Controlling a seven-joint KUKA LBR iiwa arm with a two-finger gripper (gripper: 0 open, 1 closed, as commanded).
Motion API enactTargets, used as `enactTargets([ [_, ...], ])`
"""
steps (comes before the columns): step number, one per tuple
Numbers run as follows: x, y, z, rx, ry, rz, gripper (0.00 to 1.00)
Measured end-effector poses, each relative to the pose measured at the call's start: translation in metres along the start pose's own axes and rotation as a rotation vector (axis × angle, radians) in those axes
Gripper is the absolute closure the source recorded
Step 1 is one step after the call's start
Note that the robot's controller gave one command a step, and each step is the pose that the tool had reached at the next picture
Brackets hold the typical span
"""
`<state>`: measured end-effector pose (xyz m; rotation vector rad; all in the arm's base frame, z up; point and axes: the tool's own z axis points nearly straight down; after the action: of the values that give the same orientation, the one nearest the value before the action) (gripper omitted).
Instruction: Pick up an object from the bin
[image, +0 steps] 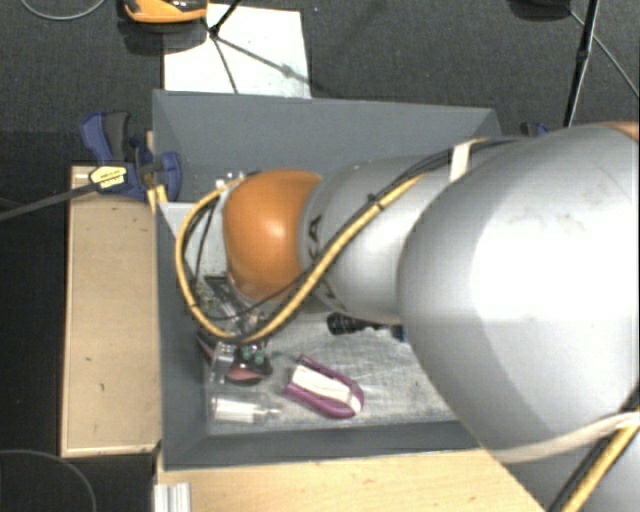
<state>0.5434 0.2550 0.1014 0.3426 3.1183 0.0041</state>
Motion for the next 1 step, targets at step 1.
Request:
enactTargets([
  [1,0.0012,-0.0124,-0.0056,0.003,0.005,0.123,0.00],
])
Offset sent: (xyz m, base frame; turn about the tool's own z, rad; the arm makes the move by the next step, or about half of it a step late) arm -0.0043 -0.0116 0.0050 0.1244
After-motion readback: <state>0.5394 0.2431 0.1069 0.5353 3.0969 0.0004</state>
